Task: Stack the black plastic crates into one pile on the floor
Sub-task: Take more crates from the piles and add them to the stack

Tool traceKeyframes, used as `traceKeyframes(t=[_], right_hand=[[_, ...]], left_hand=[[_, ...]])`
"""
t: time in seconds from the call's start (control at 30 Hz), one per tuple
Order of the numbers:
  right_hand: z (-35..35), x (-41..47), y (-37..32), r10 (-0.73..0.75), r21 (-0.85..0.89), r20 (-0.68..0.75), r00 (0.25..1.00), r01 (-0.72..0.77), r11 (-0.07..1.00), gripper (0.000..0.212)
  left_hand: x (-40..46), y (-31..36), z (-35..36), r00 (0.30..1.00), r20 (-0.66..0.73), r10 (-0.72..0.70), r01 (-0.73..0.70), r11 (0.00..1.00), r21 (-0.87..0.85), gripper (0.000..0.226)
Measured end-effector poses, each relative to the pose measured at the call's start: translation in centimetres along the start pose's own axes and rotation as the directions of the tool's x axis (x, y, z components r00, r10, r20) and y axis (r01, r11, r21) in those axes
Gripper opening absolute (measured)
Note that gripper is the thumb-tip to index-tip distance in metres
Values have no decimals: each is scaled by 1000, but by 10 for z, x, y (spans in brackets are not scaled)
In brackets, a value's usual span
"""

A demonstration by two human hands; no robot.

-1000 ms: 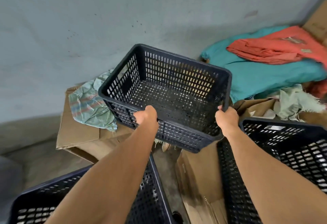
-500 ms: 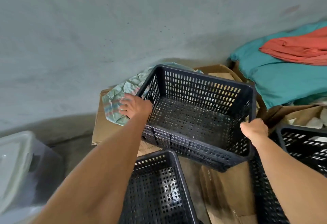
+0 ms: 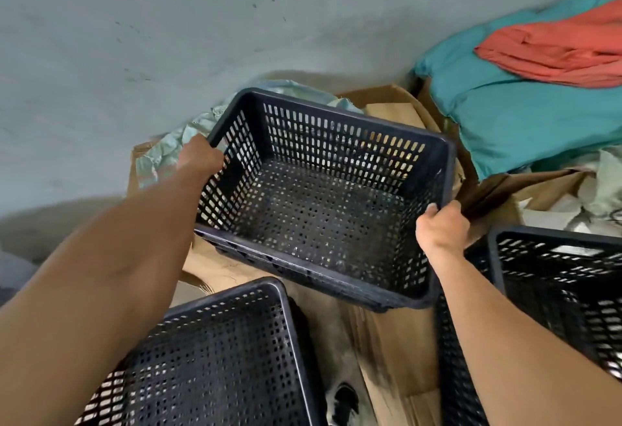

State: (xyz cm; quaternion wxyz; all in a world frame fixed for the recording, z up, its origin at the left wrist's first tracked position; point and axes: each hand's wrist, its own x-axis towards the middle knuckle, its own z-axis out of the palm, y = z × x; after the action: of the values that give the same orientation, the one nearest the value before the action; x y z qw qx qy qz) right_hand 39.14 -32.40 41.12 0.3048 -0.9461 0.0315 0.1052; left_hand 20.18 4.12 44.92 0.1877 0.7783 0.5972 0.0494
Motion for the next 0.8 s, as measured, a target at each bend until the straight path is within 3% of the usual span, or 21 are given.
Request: traceKeyframes(t=[0.23,0.5,0.8], right_hand=[[-23,2,-4,0,67,29,1000,-2,998,38],[-109,-39,-62,-281,115,-167,945,302,946,37],[-203,-174,-102,-402,127,-282,871,449,884,42]], left_hand=[[-20,-6,-18,996,-84,1,-15,985,-173,26],[-63,-12,-122,959,-278,57,-166,907,-386,28],[-166,-90,-286,914,-392,105,-240,919,-313,29]])
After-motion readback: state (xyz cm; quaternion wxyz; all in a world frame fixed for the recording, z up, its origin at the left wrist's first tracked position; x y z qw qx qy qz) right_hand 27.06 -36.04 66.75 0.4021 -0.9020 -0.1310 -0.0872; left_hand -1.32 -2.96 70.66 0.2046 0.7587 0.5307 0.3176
